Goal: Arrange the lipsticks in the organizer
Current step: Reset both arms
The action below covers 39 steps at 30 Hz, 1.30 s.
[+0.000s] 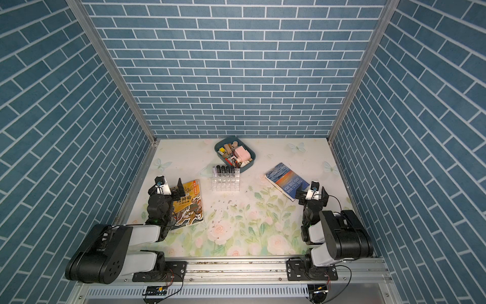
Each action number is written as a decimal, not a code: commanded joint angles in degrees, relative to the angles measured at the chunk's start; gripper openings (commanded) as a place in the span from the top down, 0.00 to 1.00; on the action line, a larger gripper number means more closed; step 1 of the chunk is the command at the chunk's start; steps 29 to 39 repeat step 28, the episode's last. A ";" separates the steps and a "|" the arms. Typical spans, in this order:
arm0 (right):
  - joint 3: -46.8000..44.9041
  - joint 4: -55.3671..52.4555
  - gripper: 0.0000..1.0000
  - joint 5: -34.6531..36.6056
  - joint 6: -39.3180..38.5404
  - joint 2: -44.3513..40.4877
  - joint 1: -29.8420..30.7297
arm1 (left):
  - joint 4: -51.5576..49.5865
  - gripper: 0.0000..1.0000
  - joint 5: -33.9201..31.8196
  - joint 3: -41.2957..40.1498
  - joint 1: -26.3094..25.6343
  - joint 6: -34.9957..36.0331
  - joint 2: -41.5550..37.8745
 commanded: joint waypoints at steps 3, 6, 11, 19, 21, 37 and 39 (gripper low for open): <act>2.69 1.56 0.00 -3.45 -0.15 0.23 -1.37 | 11.51 0.00 5.55 0.54 2.36 1.31 9.81; 6.17 -4.36 0.00 -3.81 0.88 0.29 -2.23 | 8.15 0.00 5.56 3.38 3.62 -0.30 11.47; 6.70 -5.13 0.00 -4.17 0.47 0.62 -2.23 | 10.85 0.00 3.26 1.71 5.42 -3.56 10.74; 6.79 -5.03 0.00 -4.14 0.43 0.77 -2.16 | 5.87 0.00 9.30 4.03 4.88 -0.43 10.72; 6.74 -4.92 0.00 -4.14 0.43 0.74 -2.16 | 6.02 0.00 9.35 4.01 4.88 -0.44 10.74; 6.77 -5.05 0.00 -4.14 0.43 0.79 -2.16 | 6.15 0.00 7.04 3.93 4.44 -0.68 10.73; 6.77 -5.05 0.00 -4.14 0.43 0.79 -2.16 | 6.15 0.00 7.04 3.93 4.44 -0.68 10.73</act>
